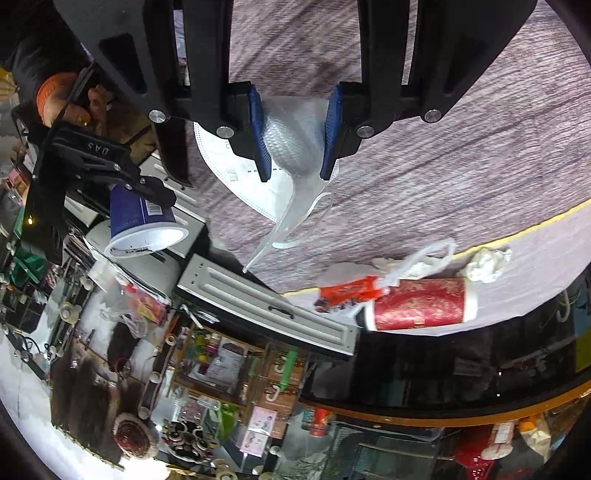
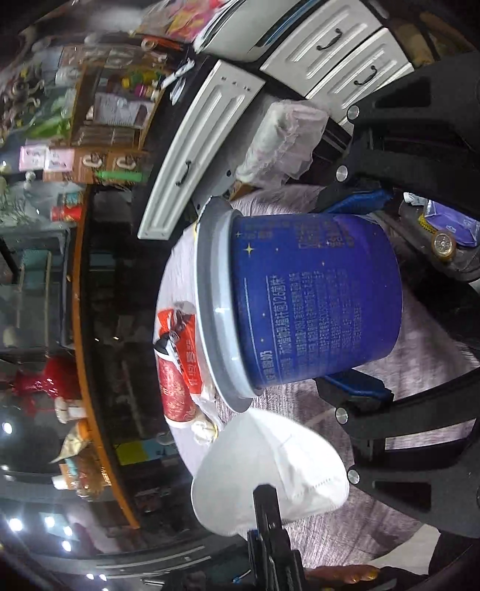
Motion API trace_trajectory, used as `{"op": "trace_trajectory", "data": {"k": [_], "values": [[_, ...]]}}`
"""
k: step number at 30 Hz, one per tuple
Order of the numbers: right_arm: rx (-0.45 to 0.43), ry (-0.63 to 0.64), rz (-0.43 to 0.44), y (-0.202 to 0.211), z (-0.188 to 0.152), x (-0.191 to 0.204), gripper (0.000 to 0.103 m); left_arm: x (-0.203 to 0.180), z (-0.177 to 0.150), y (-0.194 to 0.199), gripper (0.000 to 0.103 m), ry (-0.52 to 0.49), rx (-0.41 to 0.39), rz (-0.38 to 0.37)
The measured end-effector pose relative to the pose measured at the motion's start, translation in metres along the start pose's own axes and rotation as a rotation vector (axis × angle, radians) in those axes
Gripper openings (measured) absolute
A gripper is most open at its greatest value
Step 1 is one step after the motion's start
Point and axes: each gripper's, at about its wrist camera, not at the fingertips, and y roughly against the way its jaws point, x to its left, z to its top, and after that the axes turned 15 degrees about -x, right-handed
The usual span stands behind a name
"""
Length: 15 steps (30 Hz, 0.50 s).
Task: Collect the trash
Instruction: 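Carry mask and blue cup over the bin and open both tools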
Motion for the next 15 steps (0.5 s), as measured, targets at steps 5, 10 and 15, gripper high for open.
{"op": "trace_trajectory", "data": {"k": [5,10,15], "values": [[-0.003,-0.014,-0.041,0.029,-0.019,-0.012,0.068,-0.024,-0.005,-0.013,0.027,-0.006,0.019,-0.064],[0.029,-0.082,-0.11,0.048,-0.044,-0.042,0.068,-0.053,-0.006,-0.027,0.027,-0.04,0.028,-0.121],[0.077,-0.169,-0.173,0.059,-0.07,-0.076,0.068,-0.082,-0.004,-0.039,0.027,-0.072,0.025,-0.175]]}}
